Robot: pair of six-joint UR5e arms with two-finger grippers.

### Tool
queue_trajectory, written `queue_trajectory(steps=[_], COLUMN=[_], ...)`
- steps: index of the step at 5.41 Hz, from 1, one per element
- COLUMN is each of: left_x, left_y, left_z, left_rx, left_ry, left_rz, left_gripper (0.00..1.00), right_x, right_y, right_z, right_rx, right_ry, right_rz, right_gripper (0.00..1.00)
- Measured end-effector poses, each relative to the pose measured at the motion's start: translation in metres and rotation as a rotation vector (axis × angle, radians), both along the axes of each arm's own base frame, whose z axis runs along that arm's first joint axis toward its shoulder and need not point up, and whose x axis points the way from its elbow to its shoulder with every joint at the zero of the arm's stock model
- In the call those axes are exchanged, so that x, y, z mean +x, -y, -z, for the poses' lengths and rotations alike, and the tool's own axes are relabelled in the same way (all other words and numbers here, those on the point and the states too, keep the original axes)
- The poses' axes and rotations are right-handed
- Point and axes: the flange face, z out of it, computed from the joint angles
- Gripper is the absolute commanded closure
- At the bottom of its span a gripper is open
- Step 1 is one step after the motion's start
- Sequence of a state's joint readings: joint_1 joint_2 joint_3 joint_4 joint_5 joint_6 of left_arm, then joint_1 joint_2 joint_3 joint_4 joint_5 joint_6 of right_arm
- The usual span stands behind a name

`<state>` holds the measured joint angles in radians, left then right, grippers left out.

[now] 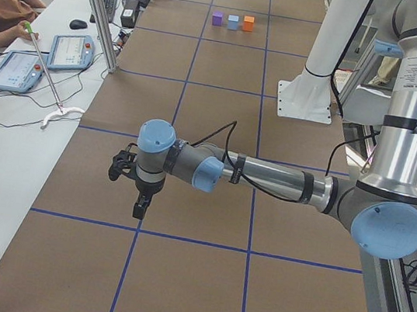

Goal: Place blue block between orange and purple blocks

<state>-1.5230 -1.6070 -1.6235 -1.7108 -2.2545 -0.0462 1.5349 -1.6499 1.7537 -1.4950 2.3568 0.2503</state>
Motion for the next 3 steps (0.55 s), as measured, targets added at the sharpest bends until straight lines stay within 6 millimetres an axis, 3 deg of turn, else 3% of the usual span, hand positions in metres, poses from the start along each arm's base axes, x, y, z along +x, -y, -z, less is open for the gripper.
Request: queue_trajectory(steps=[1, 3], left_x=[-0.014, -0.019], left_y=[-0.014, -0.032], left_z=[-0.015, -0.031], left_rx=[0.001, -0.027], left_ry=[0.018, 0.021], left_rz=[-0.057, -0.087], left_gripper=[0.00, 0.00], right_x=[0.008, 0.013], right_y=[-0.016, -0.045], right_z=[-0.020, -0.046], right_rx=[-0.014, -0.013], right_ry=[0.006, 0.035], right_rz=[0.012, 0.055], right_gripper=[0.00, 0.00])
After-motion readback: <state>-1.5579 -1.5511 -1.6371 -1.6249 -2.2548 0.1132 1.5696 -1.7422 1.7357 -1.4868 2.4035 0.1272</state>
